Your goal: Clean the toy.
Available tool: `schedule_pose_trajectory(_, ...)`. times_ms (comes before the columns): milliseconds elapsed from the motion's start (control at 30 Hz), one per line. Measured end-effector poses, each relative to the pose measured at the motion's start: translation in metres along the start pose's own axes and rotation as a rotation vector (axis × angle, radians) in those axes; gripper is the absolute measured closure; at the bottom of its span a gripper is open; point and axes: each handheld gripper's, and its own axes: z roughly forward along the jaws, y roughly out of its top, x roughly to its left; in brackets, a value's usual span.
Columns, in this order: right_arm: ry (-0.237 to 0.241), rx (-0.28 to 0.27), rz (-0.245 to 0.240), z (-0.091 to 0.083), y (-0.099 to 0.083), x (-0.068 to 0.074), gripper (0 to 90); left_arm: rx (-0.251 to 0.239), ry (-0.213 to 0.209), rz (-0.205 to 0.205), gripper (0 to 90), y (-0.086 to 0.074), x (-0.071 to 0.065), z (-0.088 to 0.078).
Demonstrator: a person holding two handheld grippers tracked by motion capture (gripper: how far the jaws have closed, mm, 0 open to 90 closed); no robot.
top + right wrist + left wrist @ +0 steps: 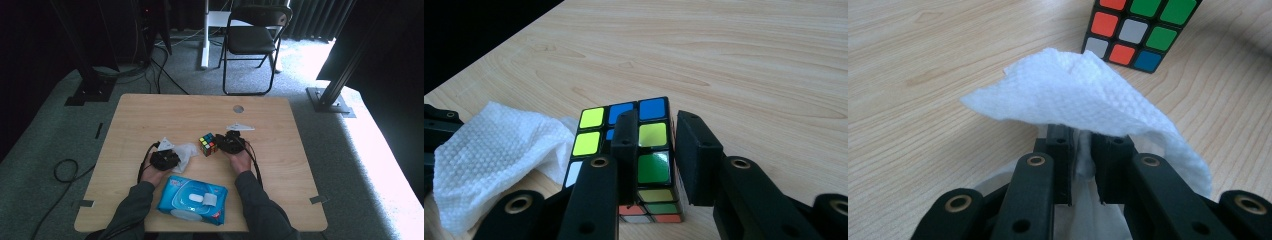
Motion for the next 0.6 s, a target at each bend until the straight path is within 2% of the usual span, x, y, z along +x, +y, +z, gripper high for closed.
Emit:
schedule_pose_trajectory(100,0.005,0.003,0.015,0.0,0.0,-0.001,71.6,0.0,0.0,0.0,79.3,0.0,0.0,0.0)
schedule_pose_trajectory(200,0.041,-0.001,0.089,-0.001,-0.001,-0.008,72.1,0.0,0.0,0.001,79.2,0.0,0.0,0.0)
schedule_pose_trajectory(300,0.058,-0.008,0.138,-0.001,-0.002,-0.013,71.9,0.0,0.0,0.0,79.3,0.0,0.0,0.0)
schedule_pose_trajectory(433,0.058,-0.007,0.15,-0.001,-0.002,-0.013,71.9,0.0,0.0,0.001,79.2,0.0,0.0,0.0)
schedule_pose_trajectory(600,0.084,-0.021,0.261,-0.002,-0.004,-0.023,72.0,0.0,0.0,0.001,79.2,0.0,0.0,0.0)
